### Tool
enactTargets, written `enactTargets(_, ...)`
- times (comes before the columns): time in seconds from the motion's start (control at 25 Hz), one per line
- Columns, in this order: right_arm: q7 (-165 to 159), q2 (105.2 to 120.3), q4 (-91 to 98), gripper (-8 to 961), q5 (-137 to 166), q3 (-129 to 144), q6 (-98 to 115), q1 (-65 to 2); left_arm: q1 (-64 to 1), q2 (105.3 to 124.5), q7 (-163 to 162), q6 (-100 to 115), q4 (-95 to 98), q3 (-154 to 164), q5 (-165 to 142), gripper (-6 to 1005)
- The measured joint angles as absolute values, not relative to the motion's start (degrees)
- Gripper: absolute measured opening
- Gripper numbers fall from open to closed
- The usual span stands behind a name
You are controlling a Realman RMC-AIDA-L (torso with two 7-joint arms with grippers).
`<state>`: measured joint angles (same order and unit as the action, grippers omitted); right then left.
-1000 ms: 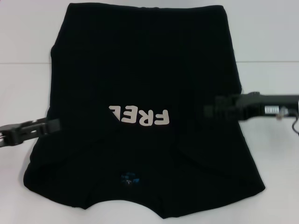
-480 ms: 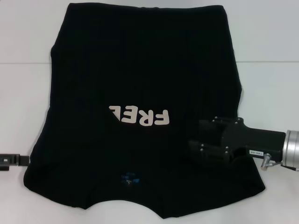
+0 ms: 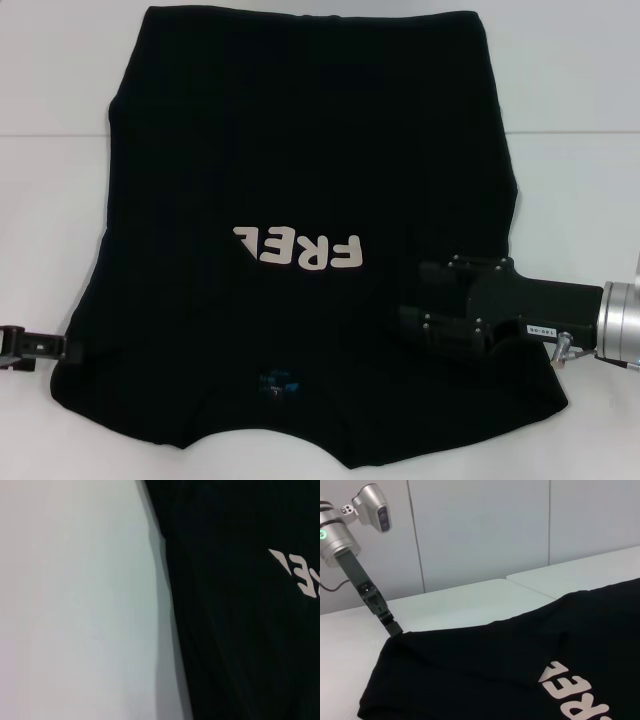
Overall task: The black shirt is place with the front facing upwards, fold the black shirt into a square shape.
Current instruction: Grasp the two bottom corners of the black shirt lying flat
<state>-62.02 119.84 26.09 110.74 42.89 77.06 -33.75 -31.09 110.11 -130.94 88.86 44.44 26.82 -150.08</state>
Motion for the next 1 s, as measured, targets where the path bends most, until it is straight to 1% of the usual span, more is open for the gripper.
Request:
enactTargets(0.64,-62.3,119.99,25.8,694,110.5,42.9,77.8,-33.4,-31.9,111.94,-132.8,86.4,45.6,32.0,-152.2,895)
enactTargets(0.8,-62.9,119.97,25.8,693,110.4,42.7,78.4,-33.3,-31.7,112.90,-132.4,85.7,47.3,33.7,-152.8,822)
enactTargets(1.0,-63.9,119.87,25.8,693,110.5,42.6,78.5,-32.9,-31.4,113.43,-131.7,85.3,47.9,34.6,-153.0,731)
